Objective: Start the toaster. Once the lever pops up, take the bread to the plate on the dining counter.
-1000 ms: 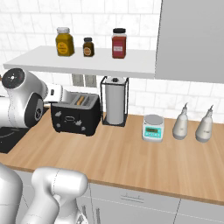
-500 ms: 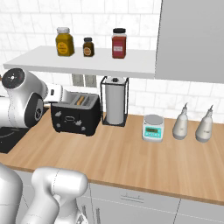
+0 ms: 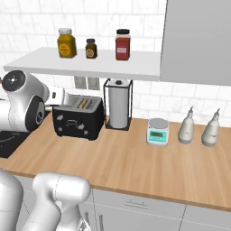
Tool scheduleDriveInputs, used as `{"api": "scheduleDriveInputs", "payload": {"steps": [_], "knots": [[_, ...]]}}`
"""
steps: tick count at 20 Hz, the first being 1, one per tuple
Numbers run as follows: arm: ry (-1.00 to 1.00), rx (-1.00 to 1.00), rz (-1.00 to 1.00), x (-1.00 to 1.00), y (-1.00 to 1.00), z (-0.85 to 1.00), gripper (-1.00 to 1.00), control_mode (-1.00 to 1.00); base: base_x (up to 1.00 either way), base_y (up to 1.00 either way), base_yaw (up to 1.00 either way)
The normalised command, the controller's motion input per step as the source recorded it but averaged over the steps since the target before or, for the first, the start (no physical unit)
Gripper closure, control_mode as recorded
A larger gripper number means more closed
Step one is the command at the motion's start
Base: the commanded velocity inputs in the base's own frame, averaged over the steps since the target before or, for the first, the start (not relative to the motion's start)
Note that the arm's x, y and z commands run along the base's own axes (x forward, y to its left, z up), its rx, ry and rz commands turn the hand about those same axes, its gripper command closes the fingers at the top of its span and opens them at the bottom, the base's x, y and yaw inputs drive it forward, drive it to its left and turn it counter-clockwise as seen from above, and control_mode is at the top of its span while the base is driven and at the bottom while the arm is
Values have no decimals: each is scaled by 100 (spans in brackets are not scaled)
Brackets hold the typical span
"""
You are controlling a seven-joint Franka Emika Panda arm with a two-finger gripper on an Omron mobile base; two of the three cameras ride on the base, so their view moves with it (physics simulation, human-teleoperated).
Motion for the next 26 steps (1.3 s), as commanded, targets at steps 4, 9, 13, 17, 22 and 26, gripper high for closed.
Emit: {"api": "scheduleDriveInputs", "payload": {"steps": [4, 9, 13, 17, 22, 26], "knots": [[0, 0, 0, 0, 0, 0, -100, -100, 0, 0, 0], [0, 0, 0, 0, 0, 0, -100, -100, 0, 0, 0], [0, 0, 0, 0, 0, 0, -100, -100, 0, 0, 0], [0, 0, 0, 0, 0, 0, -100, -100, 0, 0, 0], [0, 0, 0, 0, 0, 0, -100, -100, 0, 0, 0], [0, 0, 0, 0, 0, 0, -100, -100, 0, 0, 0]]}}
